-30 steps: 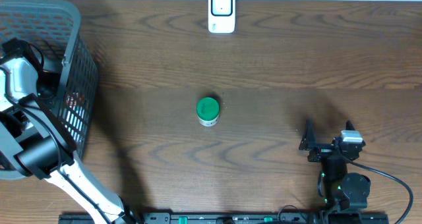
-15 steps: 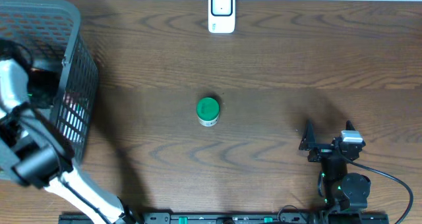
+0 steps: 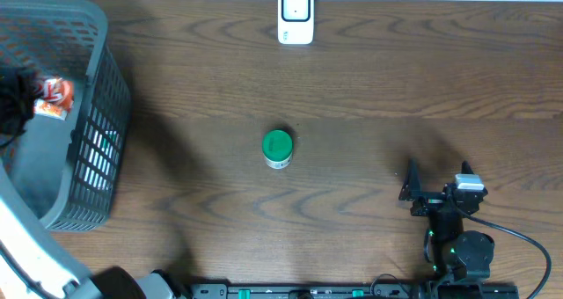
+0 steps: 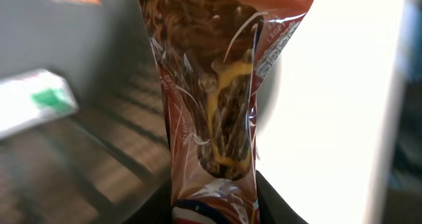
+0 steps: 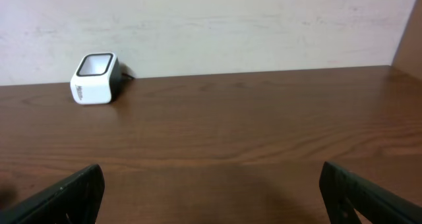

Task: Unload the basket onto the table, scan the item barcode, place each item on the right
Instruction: 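Grasp the orange Topic chocolate bar with the left gripper and lift, then carry the chocolate bar right and drop it near the right gripper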

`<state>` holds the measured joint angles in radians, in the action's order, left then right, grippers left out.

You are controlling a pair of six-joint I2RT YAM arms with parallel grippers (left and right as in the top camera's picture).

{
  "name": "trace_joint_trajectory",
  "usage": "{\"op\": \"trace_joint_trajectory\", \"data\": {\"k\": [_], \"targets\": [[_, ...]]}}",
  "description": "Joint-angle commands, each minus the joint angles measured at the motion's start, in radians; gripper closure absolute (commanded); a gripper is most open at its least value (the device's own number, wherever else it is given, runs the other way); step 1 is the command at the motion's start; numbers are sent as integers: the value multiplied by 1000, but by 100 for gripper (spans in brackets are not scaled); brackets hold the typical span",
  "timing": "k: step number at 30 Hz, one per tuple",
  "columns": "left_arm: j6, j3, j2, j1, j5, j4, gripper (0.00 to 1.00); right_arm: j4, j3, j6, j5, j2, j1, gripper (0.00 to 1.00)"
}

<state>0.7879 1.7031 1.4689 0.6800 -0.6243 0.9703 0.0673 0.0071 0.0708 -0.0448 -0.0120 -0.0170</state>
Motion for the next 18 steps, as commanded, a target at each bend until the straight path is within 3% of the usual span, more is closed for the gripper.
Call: {"op": "trace_joint_trajectory", "data": {"k": [1,10,18], "targets": [[-38,13,-60,-78,-289,6,72,3,-2,-9,-10,7,4,1],[-172,11,-112,-467,-275,162,72,3,-2,-8,-9,7,4,1],[-72,-48,-68,-881,8,86,72,3,-2,-9,-9,7,4,1]]}}
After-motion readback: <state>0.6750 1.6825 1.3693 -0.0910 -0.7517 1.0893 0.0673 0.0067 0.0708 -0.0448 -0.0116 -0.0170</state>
